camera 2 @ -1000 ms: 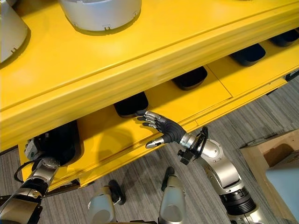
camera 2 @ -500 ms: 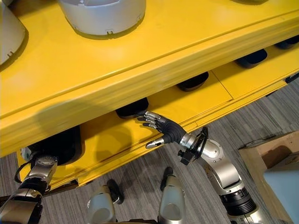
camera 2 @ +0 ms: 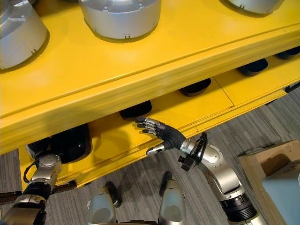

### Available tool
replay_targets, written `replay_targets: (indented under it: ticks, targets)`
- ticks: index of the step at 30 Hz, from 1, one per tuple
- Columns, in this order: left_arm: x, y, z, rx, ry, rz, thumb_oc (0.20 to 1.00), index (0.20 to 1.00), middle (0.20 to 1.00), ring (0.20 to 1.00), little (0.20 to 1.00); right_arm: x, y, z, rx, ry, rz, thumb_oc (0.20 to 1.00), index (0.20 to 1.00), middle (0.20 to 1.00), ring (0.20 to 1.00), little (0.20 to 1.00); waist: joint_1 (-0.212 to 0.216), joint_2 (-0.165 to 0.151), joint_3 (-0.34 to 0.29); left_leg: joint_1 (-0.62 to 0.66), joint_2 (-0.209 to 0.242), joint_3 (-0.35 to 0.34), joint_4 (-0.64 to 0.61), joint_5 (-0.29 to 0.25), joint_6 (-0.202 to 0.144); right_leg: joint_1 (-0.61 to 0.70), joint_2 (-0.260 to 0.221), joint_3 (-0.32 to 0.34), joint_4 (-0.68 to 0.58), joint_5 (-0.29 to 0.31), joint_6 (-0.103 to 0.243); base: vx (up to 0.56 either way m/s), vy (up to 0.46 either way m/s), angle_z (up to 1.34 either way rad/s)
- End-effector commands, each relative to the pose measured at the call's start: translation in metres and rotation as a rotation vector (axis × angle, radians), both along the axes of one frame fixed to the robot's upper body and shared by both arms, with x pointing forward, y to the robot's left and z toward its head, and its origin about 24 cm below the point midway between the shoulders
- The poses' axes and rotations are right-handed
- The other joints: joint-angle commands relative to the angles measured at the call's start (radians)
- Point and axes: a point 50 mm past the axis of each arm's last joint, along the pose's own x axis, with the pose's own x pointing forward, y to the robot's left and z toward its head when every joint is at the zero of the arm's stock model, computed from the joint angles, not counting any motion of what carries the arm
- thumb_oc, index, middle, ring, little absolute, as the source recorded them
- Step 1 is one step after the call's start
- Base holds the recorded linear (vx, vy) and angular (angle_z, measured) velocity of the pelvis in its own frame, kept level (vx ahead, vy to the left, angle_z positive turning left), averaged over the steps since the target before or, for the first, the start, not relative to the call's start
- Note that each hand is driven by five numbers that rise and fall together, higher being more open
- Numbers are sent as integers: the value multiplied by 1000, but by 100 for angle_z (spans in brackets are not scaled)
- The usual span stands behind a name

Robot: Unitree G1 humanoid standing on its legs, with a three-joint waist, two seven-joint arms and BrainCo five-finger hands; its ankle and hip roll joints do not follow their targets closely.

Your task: Move parts from the plastic box to the shelf.

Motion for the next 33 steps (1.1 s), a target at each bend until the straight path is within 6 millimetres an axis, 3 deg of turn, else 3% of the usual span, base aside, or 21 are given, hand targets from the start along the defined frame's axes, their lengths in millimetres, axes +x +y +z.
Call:
replay_targets:
  ticks: [1,4,5,6,14,16,18,21,27,31,33]
  targets:
    - [-11,-30,-38,-113,111,-63,1000,1000,1000,1000,1000,-13,12,29,121,-164,50,1000,1000,1000,1000,1000,5,-42,-36,-16,2,-46,-39,86,-1,78,-71,-10,3,-38,94,16,-42,1]
    - [-12,-32,-40,-132,109,-51,1000,1000,1000,1000,1000,-13,12,28,123,-162,51,1000,1000,1000,1000,1000,6,-45,-37,-14,4,-45,-38,85,-3,87,-68,-13,-2,-40,92,-13,-25,0]
    - [-12,-33,-40,-137,104,-46,1000,1000,1000,1000,1000,-13,12,28,126,-163,51,1000,1000,1000,1000,1000,7,-44,-38,-19,8,-34,-49,108,9,82,-61,-18,-15,-20,79,0,0,0]
    - [-13,-33,-40,-140,104,-46,1000,1000,1000,1000,1000,-13,12,27,127,-159,49,1000,1000,1000,1000,1000,6,-45,-38,-11,6,-44,-37,85,-4,93,-65,-13,-5,-41,91,22,-31,0]
    - [-16,-37,-41,-85,124,2,1000,1000,1000,1000,1000,-13,14,26,150,-154,25,1000,1000,1000,1000,1000,16,-48,-44,-1,11,-42,-33,83,-5,124,-61,-28,-21,-40,87,15,-4,0]
    - [-16,-33,-32,13,92,84,1000,1000,1000,1000,1000,-12,15,26,156,-154,21,1000,1000,1000,1000,1000,17,-48,-47,2,12,-41,-35,86,-6,130,-61,-30,-25,-39,88,-16,-21,0]
    - [-17,-14,-1,172,-61,231,1000,1000,1000,1000,1000,-13,15,25,164,-157,-7,1000,1000,1000,1000,1000,30,-43,-48,-4,10,-37,-45,108,4,130,-56,-38,-39,-20,78,-48,-78,0]
    - [-27,2,22,225,-203,288,1000,1000,1000,1000,1000,-15,12,23,178,-161,-40,1000,1000,1000,1000,1000,52,-35,-53,9,-9,-51,-65,109,7,148,-57,-49,-56,-20,81,-7,-74,3]
    - [-47,-2,36,233,-308,233,1000,1000,1000,1000,1000,-22,2,23,208,-175,-66,1000,1000,1000,1000,1000,83,-28,-82,49,-48,-70,-135,120,4,191,-47,-74,-109,-25,81,-16,-82,12]
    - [-54,-16,34,182,-323,69,1000,1000,1000,1000,1000,-24,1,20,227,-177,-71,1000,1000,1000,1000,1000,110,-28,-102,79,-69,-81,-179,129,0,224,-36,-94,-142,-26,76,-45,-103,15]
    - [-50,-32,40,182,-354,-138,1000,1000,1000,1000,1000,-25,5,20,229,-176,-42,1000,1000,1000,1000,1000,128,-28,-109,85,-85,-89,-188,126,3,236,-28,-108,-155,-25,72,-140,-175,19]
